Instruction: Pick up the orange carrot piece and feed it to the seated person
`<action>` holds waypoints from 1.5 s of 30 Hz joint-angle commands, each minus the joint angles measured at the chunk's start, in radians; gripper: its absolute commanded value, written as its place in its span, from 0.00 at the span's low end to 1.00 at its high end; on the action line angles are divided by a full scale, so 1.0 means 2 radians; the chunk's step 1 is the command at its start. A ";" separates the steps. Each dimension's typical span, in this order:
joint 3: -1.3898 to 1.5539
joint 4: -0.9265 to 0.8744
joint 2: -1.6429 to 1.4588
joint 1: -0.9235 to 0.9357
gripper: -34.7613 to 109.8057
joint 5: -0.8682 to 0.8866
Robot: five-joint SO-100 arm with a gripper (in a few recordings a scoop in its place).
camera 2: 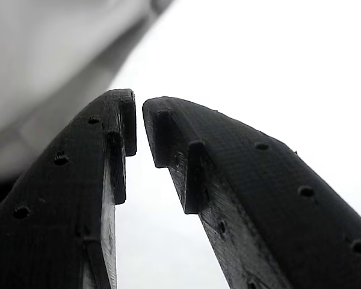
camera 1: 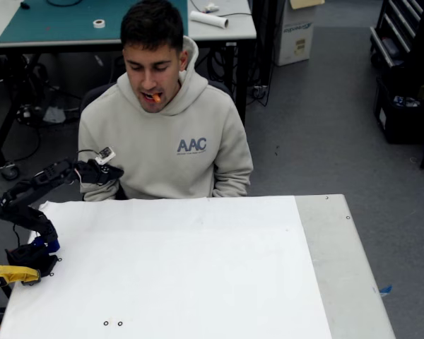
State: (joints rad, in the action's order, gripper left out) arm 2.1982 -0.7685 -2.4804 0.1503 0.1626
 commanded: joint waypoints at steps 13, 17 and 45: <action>0.283 0.000 -0.399 0.004 0.22 0.004; 0.311 0.000 -0.402 0.003 0.22 0.004; 0.413 -0.002 -0.400 -0.029 0.22 0.002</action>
State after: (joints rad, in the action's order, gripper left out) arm 3.0373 -0.7731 -3.2612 0.0905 0.1611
